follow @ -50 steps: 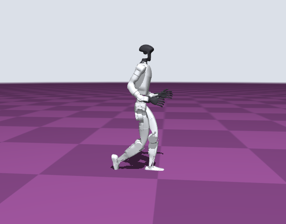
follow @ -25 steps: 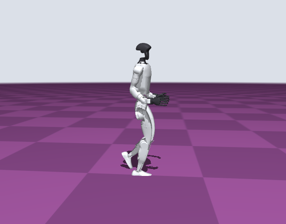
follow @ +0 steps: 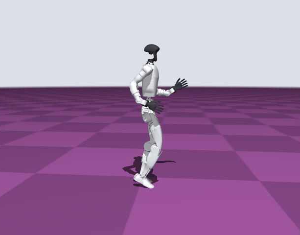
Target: Walk run
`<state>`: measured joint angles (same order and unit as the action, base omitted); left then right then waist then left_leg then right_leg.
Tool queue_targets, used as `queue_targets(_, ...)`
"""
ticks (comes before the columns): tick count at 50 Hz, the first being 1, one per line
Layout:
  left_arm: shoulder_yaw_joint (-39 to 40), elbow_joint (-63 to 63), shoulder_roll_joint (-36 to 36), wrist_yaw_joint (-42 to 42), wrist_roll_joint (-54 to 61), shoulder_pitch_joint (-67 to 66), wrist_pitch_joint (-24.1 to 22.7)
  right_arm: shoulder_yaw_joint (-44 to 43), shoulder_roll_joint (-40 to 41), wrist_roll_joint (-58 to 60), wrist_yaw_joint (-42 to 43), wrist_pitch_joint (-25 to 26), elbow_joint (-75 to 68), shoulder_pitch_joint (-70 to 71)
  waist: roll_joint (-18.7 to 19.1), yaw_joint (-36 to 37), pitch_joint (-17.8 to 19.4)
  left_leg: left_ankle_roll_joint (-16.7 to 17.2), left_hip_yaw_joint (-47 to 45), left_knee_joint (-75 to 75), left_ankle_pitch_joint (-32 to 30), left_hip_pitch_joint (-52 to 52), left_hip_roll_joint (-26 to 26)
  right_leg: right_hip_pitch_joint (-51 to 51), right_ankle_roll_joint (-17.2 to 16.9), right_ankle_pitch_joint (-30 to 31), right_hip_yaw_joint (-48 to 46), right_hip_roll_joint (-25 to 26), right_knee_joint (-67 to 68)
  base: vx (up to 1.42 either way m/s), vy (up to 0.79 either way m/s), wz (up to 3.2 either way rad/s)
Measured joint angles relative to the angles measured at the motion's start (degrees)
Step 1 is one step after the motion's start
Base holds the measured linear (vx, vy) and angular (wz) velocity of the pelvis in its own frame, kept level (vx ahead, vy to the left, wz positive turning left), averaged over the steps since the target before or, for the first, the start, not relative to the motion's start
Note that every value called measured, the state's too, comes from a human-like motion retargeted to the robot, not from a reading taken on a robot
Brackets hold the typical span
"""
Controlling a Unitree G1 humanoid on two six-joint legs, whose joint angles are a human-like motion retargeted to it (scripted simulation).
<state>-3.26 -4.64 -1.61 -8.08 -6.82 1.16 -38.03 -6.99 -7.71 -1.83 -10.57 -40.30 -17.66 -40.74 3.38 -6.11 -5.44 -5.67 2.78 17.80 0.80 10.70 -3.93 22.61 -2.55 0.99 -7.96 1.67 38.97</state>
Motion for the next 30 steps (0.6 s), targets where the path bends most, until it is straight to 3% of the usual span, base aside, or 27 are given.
queue_targets(5,-1.73,5.37,-3.58,-2.27,0.07,-2.25,0.53,-2.27,1.17,-1.90,2.83,-0.73,3.45,-1.26,1.97,-7.60,-0.90,5.06,2.29,-5.14,-17.11,-10.59,-0.55,3.23,2.33,-6.69,8.91,-1.32,-27.73,1.31,-0.29,0.60)
queue_targets(7,-1.52,5.82,-5.27,-1.43,0.85,-4.18,0.76,-2.16,2.76,-0.47,4.84,0.06,5.07,1.54,2.00,-8.19,-1.29,8.32,1.65,-3.65,-23.07,-13.69,-0.03,2.69,2.10,-5.31,11.20,-2.61,-33.26,1.37,-0.42,0.01)
queue_targets(8,-1.44,5.68,-6.04,-0.70,1.13,-5.02,0.88,-2.10,3.78,0.97,6.37,0.41,5.93,3.46,1.01,-9.33,-1.19,9.96,2.27,-0.56,-26.03,-14.58,-1.14,2.33,1.74,0.15,12.06,-3.47,-32.97,1.39,-0.47,0.25)
queue_targets(9,-1.20,5.21,-6.79,0.30,1.22,-6.01,0.87,-1.71,4.85,2.78,8.44,0.69,6.80,5.35,0.76,-9.66,-1.28,12.04,2.23,5.34,-28.53,-13.58,-1.46,2.37,4.51,0.41,11.52,-3.01,-30.28,1.30,-0.47,0.20)
queue_targets(10,-0.88,4.56,-7.53,1.45,1.20,-7.07,0.79,-1.16,5.95,4.78,10.78,0.95,7.66,7.22,0.88,-9.58,-1.45,14.34,1.84,12.64,-30.80,-11.63,-1.37,2.63,8.83,-1.93,10.29,-1.90,-26.40,1.42,-0.60,-0.42)
queue_targets(11,-0.30,2.94,-7.57,2.86,0.08,-9.59,0.08,0.09,7.18,6.31,13.46,1.06,7.74,8.65,2.55,-8.40,-0.61,13.86,0.07,23.27,-30.80,-9.25,1.69,1.03,10.36,-5.58,11.35,3.18,-22.23,1.54,-0.68,-0.62)
queue_targets(12,0.48,0.79,-7.27,4.35,-0.98,-11.71,-0.77,0.54,8.31,7.27,15.81,1.14,7.40,11.00,3.53,-7.44,-0.09,13.57,-0.18,32.06,-30.80,-6.66,3.13,-0.20,11.16,-8.46,11.45,5.94,-18.99,1.55,-0.66,-0.34)
queue_targets(13,1.66,-2.44,-6.30,6.02,-1.92,-13.03,-1.87,-0.60,9.28,7.09,17.48,1.17,6.19,15.18,3.11,-6.93,-0.17,13.64,2.61,37.19,-30.80,-3.67,1.33,-0.68,10.50,-9.80,9.62,4.08,-17.60,1.25,-0.44,0.22)
queue_targets(15,3.58,-9.84,-2.67,9.99,-1.69,-16.07,-3.23,0.03,9.61,2.96,17.55,2.11,4.42,22.58,0.52,-7.32,-1.83,9.32,0.11,40.71,-26.81,2.66,-0.64,-3.73,10.03,-11.26,9.79,0.84,-18.99,0.96,-0.26,0.32)
queue_targets(18,2.66,-14.14,-1.18,18.11,6.26,-23.38,-3.97,3.73,7.79,-7.08,11.03,3.76,6.53,28.60,-0.22,-5.56,-2.13,3.23,-4.72,39.23,-15.88,11.00,1.07,-9.07,10.66,-9.33,10.59,1.75,-22.86,1.19,-0.15,-0.22)
queue_targets(21,4.62,-14.49,-2.92,19.14,7.31,-29.17,-4.21,4.60,4.19,-10.78,6.85,3.63,10.76,30.90,-3.30,-0.45,-2.02,1.12,-10.66,28.23,-8.06,17.33,1.25,-15.22,8.75,-2.72,10.69,0.38,-28.06,1.13,-0.13,-0.53)
queue_targets(27,5.51,-13.35,-4.33,17.99,6.33,-32.06,-3.45,2.15,-2.95,-4.01,2.72,4.02,18.39,27.50,-3.79,9.62,-0.92,0.51,-14.56,-7.76,-5.71,17.18,-2.39,-27.36,3.00,11.58,7.04,3.41,-33.13,1.17,-0.08,-0.27)
queue_targets(30,5.55,-11.27,-3.59,16.23,5.59,-30.53,-2.74,1.03,-5.48,1.19,4.52,4.77,18.09,25.58,-5.78,11.25,-1.55,-9.33,-18.57,-9.48,-8.90,17.00,-2.90,-30.07,-3.30,19.97,5.90,3.32,-29.32,1.25,-0.25,0.12)
